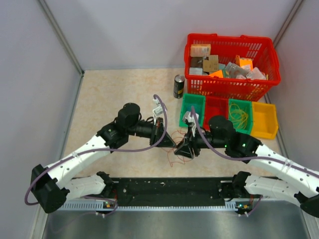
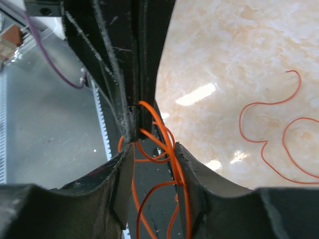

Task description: Untangle the cables

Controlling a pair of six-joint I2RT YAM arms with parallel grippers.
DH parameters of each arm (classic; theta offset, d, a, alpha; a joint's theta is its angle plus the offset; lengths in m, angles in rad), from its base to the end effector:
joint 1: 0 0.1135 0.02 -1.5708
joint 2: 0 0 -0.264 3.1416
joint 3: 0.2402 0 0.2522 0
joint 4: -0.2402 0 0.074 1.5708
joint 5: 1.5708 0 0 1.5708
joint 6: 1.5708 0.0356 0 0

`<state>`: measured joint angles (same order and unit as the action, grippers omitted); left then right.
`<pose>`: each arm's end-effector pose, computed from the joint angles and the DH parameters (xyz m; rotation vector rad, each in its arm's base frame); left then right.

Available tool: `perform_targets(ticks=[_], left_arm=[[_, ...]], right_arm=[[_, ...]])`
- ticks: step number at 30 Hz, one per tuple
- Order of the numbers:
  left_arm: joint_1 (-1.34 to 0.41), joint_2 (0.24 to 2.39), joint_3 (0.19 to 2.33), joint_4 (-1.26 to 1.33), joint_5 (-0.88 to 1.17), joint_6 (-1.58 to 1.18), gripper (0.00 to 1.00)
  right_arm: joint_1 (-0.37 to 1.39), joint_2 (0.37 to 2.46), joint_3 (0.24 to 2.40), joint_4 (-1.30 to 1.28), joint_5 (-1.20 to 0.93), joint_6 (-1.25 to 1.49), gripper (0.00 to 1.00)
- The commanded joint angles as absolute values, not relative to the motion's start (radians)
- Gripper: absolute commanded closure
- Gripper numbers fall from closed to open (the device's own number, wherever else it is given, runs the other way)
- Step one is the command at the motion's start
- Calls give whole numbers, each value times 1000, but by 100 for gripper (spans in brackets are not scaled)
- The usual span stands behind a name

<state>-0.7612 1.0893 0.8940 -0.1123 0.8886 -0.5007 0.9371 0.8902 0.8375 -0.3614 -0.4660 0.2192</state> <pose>0.1559 -0.1867 0.3296 0.9548 1.9014 -1.6395 0.1047 0.1694 0.3231 -1.0526 1.8703 1.1781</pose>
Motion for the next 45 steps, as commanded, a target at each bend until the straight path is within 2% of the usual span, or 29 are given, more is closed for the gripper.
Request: perform_targets(ticks=[1, 3, 4, 6, 7, 9, 10, 12, 13, 16, 17, 20, 24, 28, 34, 45], left_arm=[[-764, 1095, 934, -60, 864, -521, 100], [-764, 1094, 927, -34, 865, -544, 100], [-764, 1094, 920, -20, 868, -555, 100], [-764, 1088, 916, -9, 865, -568, 100], [-762, 1083, 920, -24, 842, -560, 100], [-762, 1062, 939, -99, 755, -525, 83], [-762, 1039, 939, -121, 711, -509, 67], [-762, 994, 940, -165, 584, -480, 43], [-762, 971, 940, -190, 525, -462, 35], [-762, 924, 950, -297, 269, -445, 27], [-761, 913, 950, -337, 155, -443, 26], [-759, 899, 927, -396, 40, -431, 26], [-756, 881, 884, -393, 87, -417, 26], [-755, 871, 858, -390, 112, -390, 25], [-753, 873, 862, -397, 158, -348, 25], [-753, 816, 858, -462, 152, -322, 25]], right_arm=[[960, 865, 836, -275, -310, 245, 69], [962, 854, 812, -229, -310, 267, 76], [962, 850, 799, -203, -314, 278, 81], [962, 835, 781, -164, -319, 298, 98], [962, 827, 772, -152, -299, 313, 100], [963, 798, 753, -155, -227, 328, 100], [962, 781, 747, -166, -186, 337, 100], [962, 755, 736, -193, -105, 347, 100], [960, 741, 732, -208, -71, 350, 100], [953, 727, 736, -277, 88, 373, 100], [943, 732, 745, -322, 174, 396, 100], [830, 733, 775, -469, 406, 481, 100], [495, 687, 830, -581, 465, 534, 100], [237, 693, 905, -617, 584, 549, 100], [-78, 842, 960, -542, 542, 580, 100], [-362, 1091, 890, -296, 496, 583, 100]])
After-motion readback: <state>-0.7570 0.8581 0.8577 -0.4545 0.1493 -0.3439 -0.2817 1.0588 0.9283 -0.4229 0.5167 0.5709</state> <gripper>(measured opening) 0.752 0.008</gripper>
